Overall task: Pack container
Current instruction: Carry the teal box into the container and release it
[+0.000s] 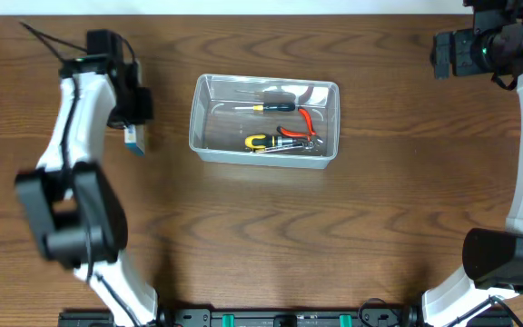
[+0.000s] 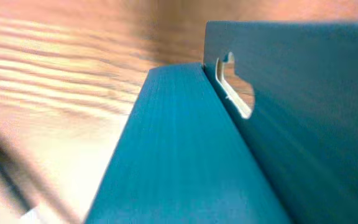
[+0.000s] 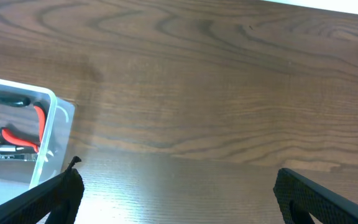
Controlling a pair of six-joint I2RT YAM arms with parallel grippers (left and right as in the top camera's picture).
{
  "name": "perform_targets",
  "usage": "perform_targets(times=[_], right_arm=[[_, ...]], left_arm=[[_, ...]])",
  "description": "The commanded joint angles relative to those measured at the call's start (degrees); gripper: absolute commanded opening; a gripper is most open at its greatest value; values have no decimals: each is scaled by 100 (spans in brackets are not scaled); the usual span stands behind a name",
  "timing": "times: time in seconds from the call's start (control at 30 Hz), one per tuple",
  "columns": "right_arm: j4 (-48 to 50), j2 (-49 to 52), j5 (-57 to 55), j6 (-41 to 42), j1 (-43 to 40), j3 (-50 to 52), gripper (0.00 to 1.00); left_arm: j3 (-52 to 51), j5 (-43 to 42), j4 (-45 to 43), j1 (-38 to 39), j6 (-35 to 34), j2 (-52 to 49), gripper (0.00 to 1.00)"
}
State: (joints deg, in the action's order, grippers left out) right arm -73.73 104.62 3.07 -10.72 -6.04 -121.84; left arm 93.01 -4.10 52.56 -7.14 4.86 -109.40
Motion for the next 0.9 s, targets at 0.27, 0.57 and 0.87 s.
perform_targets(times=[0.27, 0.57, 0.87], right_arm=[[-17, -44, 190, 107, -31, 15, 99], [-24, -44, 190, 107, -31, 15, 99], [-42, -44, 192, 107, -31, 15, 99]], left_arm=[[39, -861, 348, 1845, 3613, 2225, 5], [37, -857, -481, 3241, 6046, 1438, 6], [37, -859, -555, 3246, 5805, -7, 6]])
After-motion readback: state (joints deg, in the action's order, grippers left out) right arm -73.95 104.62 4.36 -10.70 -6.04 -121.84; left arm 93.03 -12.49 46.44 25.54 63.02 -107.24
